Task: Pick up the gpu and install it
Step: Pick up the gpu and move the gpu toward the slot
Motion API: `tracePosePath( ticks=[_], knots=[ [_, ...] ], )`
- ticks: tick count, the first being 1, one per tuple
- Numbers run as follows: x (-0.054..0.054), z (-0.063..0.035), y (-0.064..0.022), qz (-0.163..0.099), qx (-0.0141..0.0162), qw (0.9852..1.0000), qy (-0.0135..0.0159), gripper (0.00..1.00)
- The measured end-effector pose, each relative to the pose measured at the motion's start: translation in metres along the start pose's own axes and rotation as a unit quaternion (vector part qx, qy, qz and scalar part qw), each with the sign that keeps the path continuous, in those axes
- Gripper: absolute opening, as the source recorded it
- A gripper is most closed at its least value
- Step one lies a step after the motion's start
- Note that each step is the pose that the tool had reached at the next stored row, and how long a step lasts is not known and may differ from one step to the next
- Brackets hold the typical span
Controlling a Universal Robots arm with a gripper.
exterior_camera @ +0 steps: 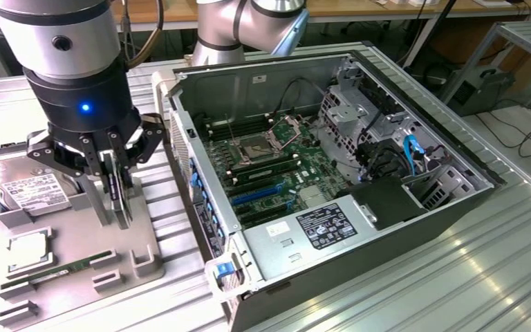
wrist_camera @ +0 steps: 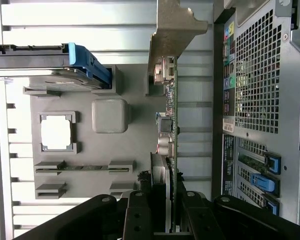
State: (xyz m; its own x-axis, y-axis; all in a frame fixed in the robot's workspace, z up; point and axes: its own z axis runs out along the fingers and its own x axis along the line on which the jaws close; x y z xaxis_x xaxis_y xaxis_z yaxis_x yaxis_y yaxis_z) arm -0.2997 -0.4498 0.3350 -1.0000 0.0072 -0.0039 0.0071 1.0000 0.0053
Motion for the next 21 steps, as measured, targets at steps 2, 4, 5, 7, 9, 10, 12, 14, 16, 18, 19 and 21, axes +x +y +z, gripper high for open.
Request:
tracePosePath(
  ticks=[2,4,5,7,9,10,12,14,16,18,19,21],
  knots=[
    [0.0,-0.0008,0.0,0.0,0.0,1.0,0.0,0.28],
    [0.0,-0.002,0.0,0.0,0.0001,1.0,0.0001,0.28],
    [0.0,-0.0026,0.0,0.0,0.0001,1.0,0.0001,0.28],
    [0.0,-0.005,0.0001,0.0,0.0001,1.0,0.0,0.28],
    [0.0,-0.0074,0.0001,0.0,0.0001,1.0,0.0,0.28],
    [0.0,-0.0087,0.0001,0.0,0.0,1.0,0.0,0.28],
    [0.0,-0.0108,0.0001,0.0,0.0001,1.0,0.0,0.28],
    [0.0,-0.0137,0.0001,0.0,0.0001,1.0,0.0,0.28],
    [0.0,-0.0168,0.0001,0.0,0.0001,1.0,0.0,0.28],
    [0.0,-0.0194,0.0001,0.0,0.0001,1.0,0.0,0.28],
    [0.0,-0.0206,0.0001,0.0,0.0001,1.0,0.0001,0.28],
    [0.0,-0.0233,0.0001,0.0,0.0001,1.0,0.0,0.28]
  ],
)
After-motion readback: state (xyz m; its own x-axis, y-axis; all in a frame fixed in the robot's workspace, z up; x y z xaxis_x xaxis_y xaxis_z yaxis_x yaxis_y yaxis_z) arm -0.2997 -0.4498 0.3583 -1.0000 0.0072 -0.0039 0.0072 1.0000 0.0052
